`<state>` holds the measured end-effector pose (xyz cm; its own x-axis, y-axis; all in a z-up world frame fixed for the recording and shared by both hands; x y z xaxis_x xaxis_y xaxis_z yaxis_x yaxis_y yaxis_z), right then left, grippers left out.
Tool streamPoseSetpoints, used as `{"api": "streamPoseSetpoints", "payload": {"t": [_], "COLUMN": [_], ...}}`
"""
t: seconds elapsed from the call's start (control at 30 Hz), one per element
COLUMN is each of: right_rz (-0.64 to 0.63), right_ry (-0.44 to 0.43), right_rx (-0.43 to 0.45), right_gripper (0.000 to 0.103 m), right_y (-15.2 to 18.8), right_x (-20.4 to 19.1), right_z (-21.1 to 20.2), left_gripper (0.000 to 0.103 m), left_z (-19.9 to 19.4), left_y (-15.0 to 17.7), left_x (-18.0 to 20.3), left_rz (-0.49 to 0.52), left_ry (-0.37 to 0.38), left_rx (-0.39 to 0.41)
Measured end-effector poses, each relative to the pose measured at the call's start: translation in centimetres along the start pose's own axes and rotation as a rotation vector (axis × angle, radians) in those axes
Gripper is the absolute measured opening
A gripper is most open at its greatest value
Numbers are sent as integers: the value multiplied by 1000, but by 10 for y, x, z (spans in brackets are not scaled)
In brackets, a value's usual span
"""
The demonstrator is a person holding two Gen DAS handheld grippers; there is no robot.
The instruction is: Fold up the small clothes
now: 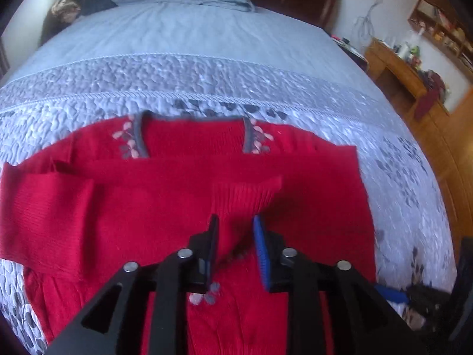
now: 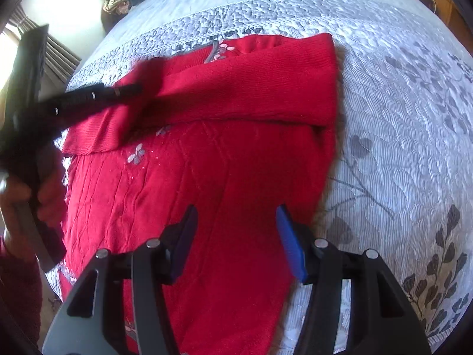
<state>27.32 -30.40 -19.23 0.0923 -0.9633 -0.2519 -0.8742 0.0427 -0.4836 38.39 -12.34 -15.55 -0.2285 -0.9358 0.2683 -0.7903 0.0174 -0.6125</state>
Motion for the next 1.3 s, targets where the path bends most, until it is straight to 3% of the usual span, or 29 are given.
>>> {"api": "streamPoseSetpoints", "payload": {"t": [0.03, 0.07, 0.13, 0.17, 0.23, 0.27, 0.37, 0.43, 0.57, 0.63, 0.73, 0.8, 0.9, 1.03, 1.23, 1.3], "right_rz": [-9, -14, -15, -11, -2, 3, 48, 100, 145, 169, 209, 220, 199, 151, -4, -20], "right_ry": [2, 5, -2, -20, -66, -81, -132, -185, -188, -219, -295, -319, -331, -333, -146, -87], "right_rx": [0, 0, 1, 0, -2, -4, -44, -94, -185, -212, -239, -247, -227, -131, -13, -20], "right_gripper": [58, 58, 58, 58, 58, 59, 60, 60, 59, 53, 30, 6, 5, 5, 5, 5], "right_y": [-1, -2, -8, -12, -25, -31, -53, -67, -76, -75, -72, -72, -75, -101, -133, -130], "right_x": [-1, -2, -5, -9, -20, -24, -34, -37, -38, -41, -49, -51, -54, -50, -21, -7], "right_z": [0, 0, 0, 0, 3, 5, 24, 44, 76, 86, 96, 101, 94, 56, 2, 1], "left_gripper": [39, 52, 56, 58, 59, 59, 59, 59, 59, 59, 59, 59, 59, 59, 60, 60], "left_z": [-11, -25, -57, -73, -89, -95, -98, -96, -97, -97, -94, -92, -93, -94, -82, -68], "left_y": [2, 2, -2, -5, -10, -11, -13, -10, 7, 12, 16, 16, 15, 8, -1, -3], "left_x": [0, -6, -24, -41, -71, -95, -156, -183, -218, -224, -230, -231, -236, -237, -231, -223], "left_rz": [1, -7, -28, -25, -15, -12, -22, -53, -163, -183, -174, -185, -219, -224, -244, -219], "left_ry": [21, 45, 66, 37, -62, -151, -346, -402, -395, -385, -407, -413, -407, -425, -413, -417], "left_rx": [7, 18, 79, 112, 144, 154, 128, 98, 76, 76, 63, 59, 67, 79, 77, 51]}}
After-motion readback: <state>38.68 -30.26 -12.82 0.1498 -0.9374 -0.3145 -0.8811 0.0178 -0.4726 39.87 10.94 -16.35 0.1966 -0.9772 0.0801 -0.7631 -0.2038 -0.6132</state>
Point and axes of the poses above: each gripper's, at about its wrist camera, not at the fingertips, and z roughly the way its jaws point, x to its right, y to its underside, the point moved 4 cm from there along z, roughly the way its jaws point, and after that the axes turned 9 degrees about x, right-handed, at the moved point
